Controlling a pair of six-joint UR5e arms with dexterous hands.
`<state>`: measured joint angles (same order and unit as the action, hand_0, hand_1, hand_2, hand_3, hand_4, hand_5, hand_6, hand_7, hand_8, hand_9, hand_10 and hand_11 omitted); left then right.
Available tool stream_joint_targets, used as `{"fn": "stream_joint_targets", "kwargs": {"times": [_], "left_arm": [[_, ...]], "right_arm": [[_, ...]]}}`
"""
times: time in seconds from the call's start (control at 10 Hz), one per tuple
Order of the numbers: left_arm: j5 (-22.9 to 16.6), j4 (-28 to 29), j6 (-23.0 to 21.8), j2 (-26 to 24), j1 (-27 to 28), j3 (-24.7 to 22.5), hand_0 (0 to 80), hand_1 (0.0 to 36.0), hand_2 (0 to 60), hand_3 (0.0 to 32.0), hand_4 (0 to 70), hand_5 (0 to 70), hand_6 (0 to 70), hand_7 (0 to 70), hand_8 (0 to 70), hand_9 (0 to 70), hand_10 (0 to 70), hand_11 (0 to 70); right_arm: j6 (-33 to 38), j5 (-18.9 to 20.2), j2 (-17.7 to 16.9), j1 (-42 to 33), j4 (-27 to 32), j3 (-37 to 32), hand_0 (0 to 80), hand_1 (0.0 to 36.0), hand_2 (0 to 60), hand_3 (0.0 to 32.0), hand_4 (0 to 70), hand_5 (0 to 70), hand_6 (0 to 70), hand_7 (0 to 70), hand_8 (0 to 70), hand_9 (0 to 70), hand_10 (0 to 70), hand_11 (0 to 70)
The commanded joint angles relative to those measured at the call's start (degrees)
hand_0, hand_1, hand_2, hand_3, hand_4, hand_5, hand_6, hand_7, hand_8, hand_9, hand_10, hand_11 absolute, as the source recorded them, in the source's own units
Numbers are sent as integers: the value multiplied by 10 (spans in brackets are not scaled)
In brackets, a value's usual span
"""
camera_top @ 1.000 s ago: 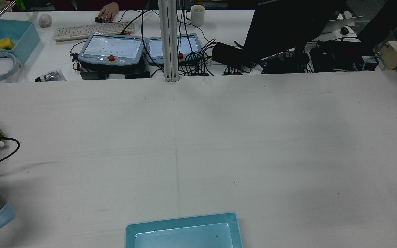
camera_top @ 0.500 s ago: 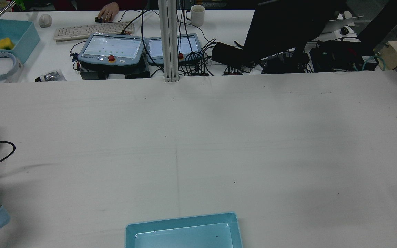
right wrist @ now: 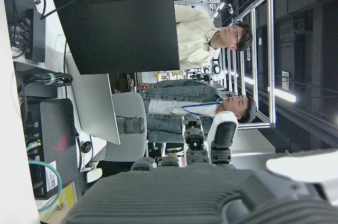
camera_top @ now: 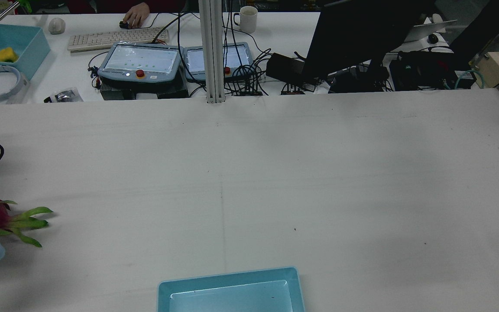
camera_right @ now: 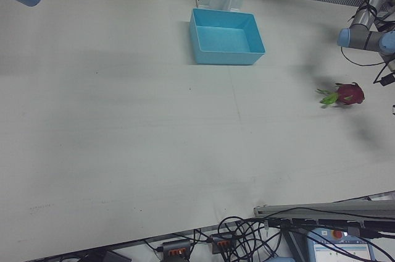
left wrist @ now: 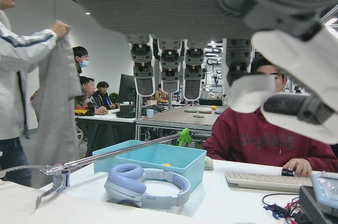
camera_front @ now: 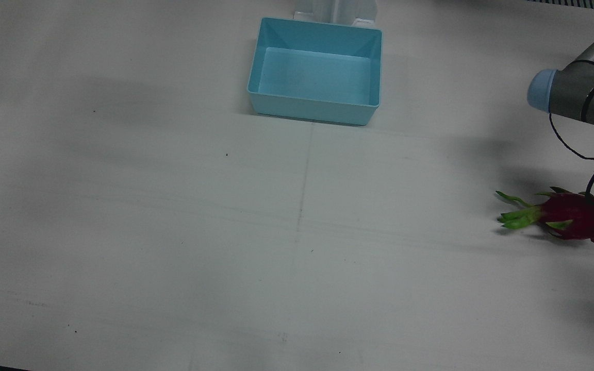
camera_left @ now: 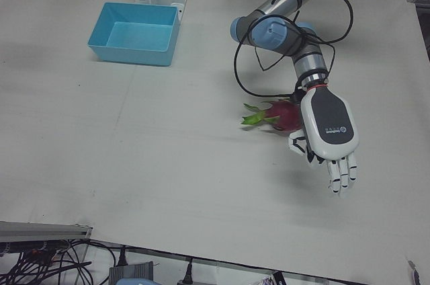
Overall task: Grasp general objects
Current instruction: 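Adjust the left hand grip around the dragon fruit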
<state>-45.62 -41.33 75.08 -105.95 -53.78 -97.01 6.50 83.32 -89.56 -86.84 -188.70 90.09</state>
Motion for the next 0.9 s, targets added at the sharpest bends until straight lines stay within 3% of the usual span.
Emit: {"fn": "stream_joint_targets", "kwargs": {"times": [0.0, 0.2, 0.4, 0.5, 0.6, 0.7, 0.8], "left_arm": [[-1, -35, -26, -4, 0, -18, 469, 200, 594, 0, 590, 498, 109, 320, 197, 130, 166, 240], [-3, -34, -27, 10, 3, -42, 471, 205, 600, 0, 614, 506, 117, 325, 200, 132, 168, 243], [-75, -8, -24, 42, 24, -86, 471, 173, 475, 0, 590, 499, 115, 317, 194, 125, 156, 224], [-82, -5, -22, 43, 25, -94, 437, 99, 269, 0, 475, 430, 75, 268, 174, 100, 142, 201], [-82, -5, -21, 47, 26, -95, 392, 41, 6, 0, 156, 187, 0, 153, 106, 22, 97, 139], [-83, -7, -20, 58, 26, -94, 354, 20, 0, 0, 0, 0, 0, 80, 54, 3, 20, 33], [-81, -12, -5, 73, 26, -93, 322, 2, 0, 78, 0, 0, 0, 40, 29, 0, 1, 4]], "right_arm": [[0, 0, 0, 0, 0, 0, 0, 0, 0, 0, 0, 0, 0, 0, 0, 0, 0, 0], [0, 0, 0, -1, 0, 1, 0, 0, 0, 0, 0, 0, 0, 0, 0, 0, 0, 0], [0, 0, 0, 0, 0, 1, 0, 0, 0, 0, 0, 0, 0, 0, 0, 0, 0, 0], [0, 0, 0, 0, 0, 0, 0, 0, 0, 0, 0, 0, 0, 0, 0, 0, 0, 0], [0, 0, 0, 0, 0, 0, 0, 0, 0, 0, 0, 0, 0, 0, 0, 0, 0, 0], [0, 0, 0, 0, 0, 0, 0, 0, 0, 0, 0, 0, 0, 0, 0, 0, 0, 0], [0, 1, 0, 0, 0, 0, 0, 0, 0, 0, 0, 0, 0, 0, 0, 0, 0, 0]]}}
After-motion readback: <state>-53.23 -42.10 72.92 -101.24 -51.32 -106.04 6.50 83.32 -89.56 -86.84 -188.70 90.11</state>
